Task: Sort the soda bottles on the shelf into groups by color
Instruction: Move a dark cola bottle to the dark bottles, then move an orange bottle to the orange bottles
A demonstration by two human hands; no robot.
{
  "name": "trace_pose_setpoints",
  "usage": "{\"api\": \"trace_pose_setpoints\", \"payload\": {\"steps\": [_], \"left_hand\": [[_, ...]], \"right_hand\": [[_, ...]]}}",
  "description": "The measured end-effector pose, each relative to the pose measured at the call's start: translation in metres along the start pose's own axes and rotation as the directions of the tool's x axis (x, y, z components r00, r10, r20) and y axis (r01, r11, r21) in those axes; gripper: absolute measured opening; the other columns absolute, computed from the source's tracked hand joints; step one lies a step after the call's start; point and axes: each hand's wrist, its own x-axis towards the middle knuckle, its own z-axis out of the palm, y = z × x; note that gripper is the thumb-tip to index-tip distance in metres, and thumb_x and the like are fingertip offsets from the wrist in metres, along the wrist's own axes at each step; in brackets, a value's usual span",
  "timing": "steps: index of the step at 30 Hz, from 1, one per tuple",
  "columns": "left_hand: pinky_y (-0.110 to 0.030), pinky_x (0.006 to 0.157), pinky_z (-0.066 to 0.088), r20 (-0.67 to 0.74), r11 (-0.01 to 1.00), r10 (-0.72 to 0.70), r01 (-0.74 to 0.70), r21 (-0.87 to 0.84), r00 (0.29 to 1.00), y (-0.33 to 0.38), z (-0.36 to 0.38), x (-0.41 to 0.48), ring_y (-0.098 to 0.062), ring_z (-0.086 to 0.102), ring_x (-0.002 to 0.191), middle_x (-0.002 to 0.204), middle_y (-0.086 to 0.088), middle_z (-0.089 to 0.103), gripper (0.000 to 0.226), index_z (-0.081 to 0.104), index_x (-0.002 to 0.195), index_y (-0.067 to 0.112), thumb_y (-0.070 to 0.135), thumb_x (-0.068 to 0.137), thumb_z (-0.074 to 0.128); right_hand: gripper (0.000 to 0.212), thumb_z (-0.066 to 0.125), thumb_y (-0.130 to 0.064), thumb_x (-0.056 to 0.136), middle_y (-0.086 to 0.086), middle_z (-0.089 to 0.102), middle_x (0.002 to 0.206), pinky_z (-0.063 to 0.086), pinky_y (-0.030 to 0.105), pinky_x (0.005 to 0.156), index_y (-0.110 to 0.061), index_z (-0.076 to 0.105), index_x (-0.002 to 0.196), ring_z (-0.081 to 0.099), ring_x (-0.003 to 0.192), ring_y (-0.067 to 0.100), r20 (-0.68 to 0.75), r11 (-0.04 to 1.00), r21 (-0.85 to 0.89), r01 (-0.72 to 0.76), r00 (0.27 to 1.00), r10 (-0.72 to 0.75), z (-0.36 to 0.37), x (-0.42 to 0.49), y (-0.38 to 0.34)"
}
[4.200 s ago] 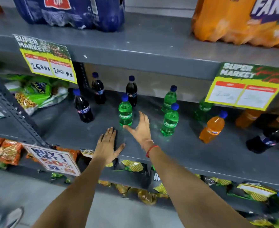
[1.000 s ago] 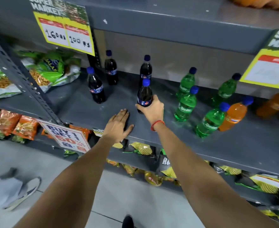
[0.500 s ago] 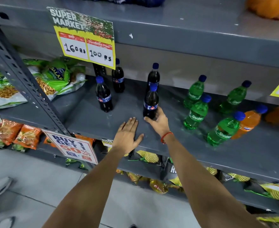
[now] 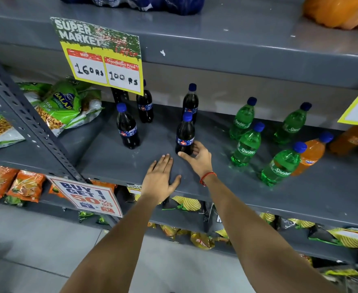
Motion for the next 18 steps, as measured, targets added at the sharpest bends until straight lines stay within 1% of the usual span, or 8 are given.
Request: {"api": "trace_pose_setpoints", "payload": {"steps": [3,6,7,8,10,11,15,18], "left_hand": [[-0.038,0.111,0.018,-0.002,1.0,0.002,-0.002,0.001,1.0,-0.002,-0.001,0.0,-0.024,0.028,0.136,0.147,-0.015,0.034,0.077,0.035,0.138,0.001,0.055,0.086,0.021],[-0.041,0.11,0.022,-0.012,1.0,-0.003,0.003,0.002,1.0,-0.002,-0.001,0.0,-0.026,0.032,0.135,0.144,-0.016,0.039,0.076,0.038,0.136,-0.001,0.055,0.086,0.023],[-0.042,0.109,0.023,-0.018,1.0,-0.006,0.006,0.003,1.0,-0.001,-0.001,-0.001,-0.027,0.033,0.134,0.143,-0.017,0.04,0.076,0.04,0.135,-0.001,0.054,0.086,0.024],[-0.043,0.109,0.024,-0.02,1.0,-0.003,0.003,0.004,1.0,0.002,-0.001,-0.002,-0.027,0.034,0.133,0.142,-0.017,0.041,0.075,0.041,0.134,-0.001,0.054,0.086,0.024],[-0.044,0.108,0.027,-0.024,1.0,0.014,-0.014,0.003,1.0,0.011,0.0,-0.006,-0.027,0.037,0.132,0.14,-0.017,0.044,0.071,0.045,0.132,0.0,0.052,0.087,0.026],[-0.045,0.106,0.029,-0.026,0.999,0.032,-0.032,-0.003,0.999,0.019,0.002,-0.007,-0.027,0.039,0.13,0.139,-0.018,0.046,0.069,0.047,0.13,-0.001,0.05,0.087,0.028],[-0.043,0.101,0.037,-0.003,0.988,0.143,-0.143,-0.052,0.99,0.078,0.01,-0.002,-0.027,0.045,0.126,0.136,-0.016,0.05,0.064,0.049,0.128,0.001,0.048,0.088,0.031],[-0.042,0.096,0.042,0.024,0.973,0.222,-0.22,-0.067,0.975,0.136,0.016,0.005,-0.027,0.049,0.122,0.133,-0.016,0.053,0.065,0.049,0.128,0.001,0.049,0.089,0.031]], "right_hand": [[0.061,0.082,-0.016,0.067,0.013,0.065,0.115,0.04,-0.002,0.077,-0.003,0.053,0.119,0.058,0.104,0.015,0.003,1.0,-0.008,0.014,1.0,-0.014,0.0,-0.006,-0.002],[0.068,0.082,-0.019,0.067,0.009,0.061,0.121,0.047,0.022,0.092,-0.004,0.049,0.125,0.055,0.107,0.011,-0.005,1.0,-0.001,0.013,1.0,-0.013,-0.014,-0.021,0.0],[0.064,0.081,-0.02,0.068,0.009,0.061,0.12,0.05,0.026,0.092,-0.004,0.051,0.123,0.057,0.106,0.012,-0.026,1.0,-0.008,0.011,1.0,-0.011,-0.023,-0.027,0.005],[0.058,0.08,-0.021,0.07,0.01,0.063,0.119,0.051,0.025,0.091,-0.005,0.055,0.119,0.059,0.102,0.013,-0.053,0.999,-0.027,0.017,0.998,-0.018,-0.036,-0.036,0.01],[0.044,0.078,-0.023,0.073,0.009,0.065,0.113,0.048,0.008,0.08,-0.008,0.061,0.11,0.061,0.096,0.014,-0.102,0.996,-0.09,0.027,0.994,-0.036,-0.063,-0.055,0.023],[0.039,0.077,-0.024,0.074,0.008,0.066,0.111,0.047,0.004,0.076,-0.008,0.062,0.107,0.063,0.094,0.015,-0.132,0.994,-0.109,0.018,0.991,-0.033,-0.078,-0.066,0.03],[0.031,0.074,-0.025,0.077,0.011,0.069,0.1,0.057,0.036,0.078,-0.009,0.064,0.101,0.065,0.087,0.02,-0.304,0.992,-0.116,-0.051,0.952,0.013,-0.143,-0.104,0.052],[0.022,0.073,-0.02,0.078,0.011,0.068,0.089,0.057,0.045,0.073,-0.01,0.064,0.095,0.065,0.08,0.026,-0.451,0.991,-0.112,-0.076,0.892,0.017,-0.192,-0.116,0.065]]}}
